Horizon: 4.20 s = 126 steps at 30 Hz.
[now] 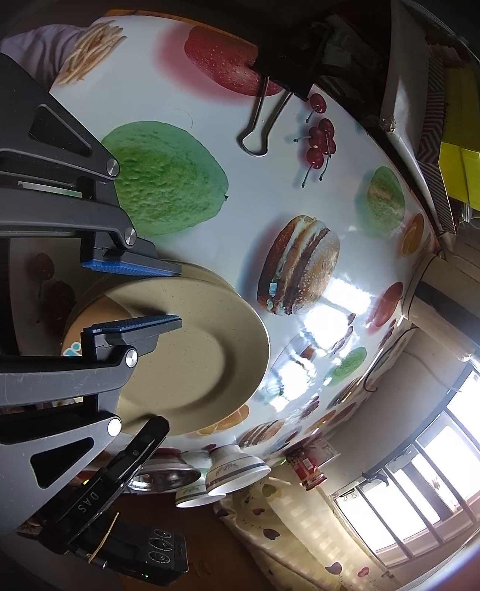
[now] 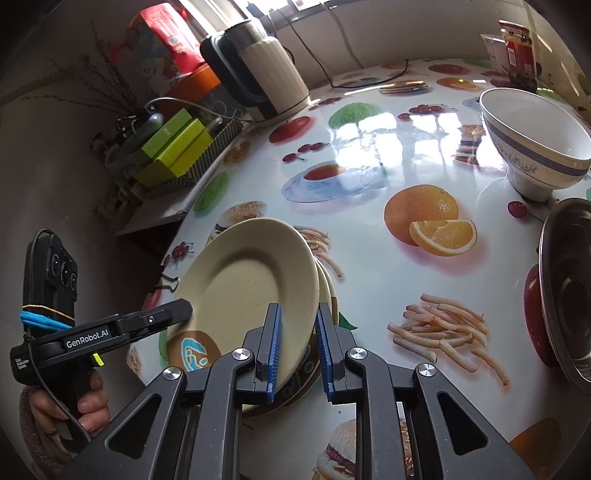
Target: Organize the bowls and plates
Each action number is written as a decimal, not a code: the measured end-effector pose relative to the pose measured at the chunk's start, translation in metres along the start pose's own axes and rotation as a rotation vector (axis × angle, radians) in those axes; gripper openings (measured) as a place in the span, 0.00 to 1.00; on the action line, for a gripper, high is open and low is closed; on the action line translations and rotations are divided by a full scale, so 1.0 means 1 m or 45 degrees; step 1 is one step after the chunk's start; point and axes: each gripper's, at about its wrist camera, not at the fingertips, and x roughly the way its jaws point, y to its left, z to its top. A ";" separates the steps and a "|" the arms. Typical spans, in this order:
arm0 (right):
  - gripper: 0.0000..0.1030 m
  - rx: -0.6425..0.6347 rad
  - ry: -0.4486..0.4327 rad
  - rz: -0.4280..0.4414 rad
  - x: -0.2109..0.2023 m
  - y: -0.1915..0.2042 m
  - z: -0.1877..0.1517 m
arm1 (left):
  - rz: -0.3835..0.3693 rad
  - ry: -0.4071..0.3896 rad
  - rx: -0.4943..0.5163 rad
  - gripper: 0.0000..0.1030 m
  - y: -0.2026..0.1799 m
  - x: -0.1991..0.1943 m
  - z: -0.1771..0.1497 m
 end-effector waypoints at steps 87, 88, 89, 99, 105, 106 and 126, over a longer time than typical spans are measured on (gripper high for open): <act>0.36 0.016 0.029 -0.050 0.031 -0.011 0.018 | 0.028 0.033 -0.013 0.42 -0.008 0.033 0.020; 0.36 0.020 0.029 -0.051 0.032 -0.012 0.021 | 0.032 0.033 -0.006 0.42 -0.009 0.034 0.023; 0.36 0.025 0.029 -0.052 0.033 -0.014 0.023 | 0.034 0.035 -0.005 0.42 -0.011 0.036 0.025; 0.36 0.041 0.026 -0.072 0.040 -0.022 0.042 | 0.045 0.049 -0.005 0.42 -0.020 0.049 0.045; 0.36 0.046 0.034 -0.079 0.045 -0.027 0.055 | 0.043 0.059 -0.002 0.42 -0.021 0.054 0.054; 0.36 0.046 0.033 -0.080 0.045 -0.027 0.055 | 0.043 0.062 -0.001 0.42 -0.021 0.054 0.055; 0.39 0.071 -0.149 -0.152 -0.026 -0.041 0.052 | 0.176 -0.161 0.227 0.43 -0.075 0.001 0.048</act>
